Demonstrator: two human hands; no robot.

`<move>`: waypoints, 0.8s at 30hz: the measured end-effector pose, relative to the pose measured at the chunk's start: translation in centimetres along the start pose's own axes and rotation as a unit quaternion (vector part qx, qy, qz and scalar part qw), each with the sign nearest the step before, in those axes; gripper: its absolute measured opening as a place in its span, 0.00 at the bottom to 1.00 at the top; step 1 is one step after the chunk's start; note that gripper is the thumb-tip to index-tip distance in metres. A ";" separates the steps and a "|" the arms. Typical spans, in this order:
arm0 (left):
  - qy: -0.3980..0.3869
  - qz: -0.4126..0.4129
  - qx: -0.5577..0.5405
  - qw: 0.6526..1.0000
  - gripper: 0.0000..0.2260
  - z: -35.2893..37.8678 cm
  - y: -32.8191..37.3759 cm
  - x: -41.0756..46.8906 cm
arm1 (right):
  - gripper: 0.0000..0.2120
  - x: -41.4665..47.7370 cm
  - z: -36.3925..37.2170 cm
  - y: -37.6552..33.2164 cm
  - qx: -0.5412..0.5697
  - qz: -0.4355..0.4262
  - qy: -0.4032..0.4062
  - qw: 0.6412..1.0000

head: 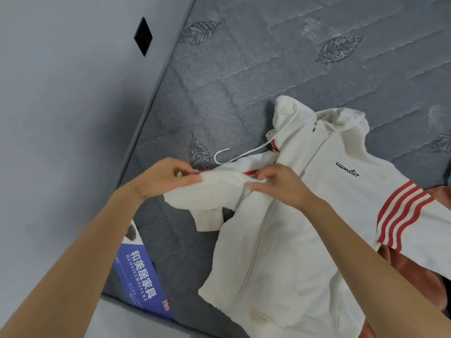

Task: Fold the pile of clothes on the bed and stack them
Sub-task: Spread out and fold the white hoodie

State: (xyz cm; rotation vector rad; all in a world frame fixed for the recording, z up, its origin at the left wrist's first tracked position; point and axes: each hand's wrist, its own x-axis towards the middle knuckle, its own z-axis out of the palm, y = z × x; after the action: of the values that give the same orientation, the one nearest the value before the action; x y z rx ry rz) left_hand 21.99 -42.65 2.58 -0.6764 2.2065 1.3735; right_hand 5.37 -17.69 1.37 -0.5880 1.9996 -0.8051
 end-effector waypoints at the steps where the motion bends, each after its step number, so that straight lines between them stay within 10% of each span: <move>1: -0.013 -0.032 -0.016 0.999 0.16 0.7 -0.7 -0.2 | 0.14 -0.3 0.3 0.3 -0.009 0.016 -0.033 0.999; 7: 0.024 -0.079 0.067 0.994 0.16 4.8 -5.0 0.0 | 0.10 0.7 0.5 1.7 -0.101 -0.033 0.085 0.991; 16: 0.174 0.030 0.093 0.980 0.16 9.2 -4.3 -0.4 | 0.21 2.9 4.4 3.3 -0.322 -0.076 0.019 0.944; 24: 0.176 0.085 0.171 0.966 0.11 11.2 -6.5 0.3 | 0.09 3.4 4.9 4.1 -0.308 -0.118 0.072 0.941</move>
State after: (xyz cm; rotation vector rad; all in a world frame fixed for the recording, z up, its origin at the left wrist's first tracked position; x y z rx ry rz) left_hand 27.03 -35.02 -6.54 -0.6526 2.7527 0.9595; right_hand 7.45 -18.74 -5.46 -1.1730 2.3505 -0.3448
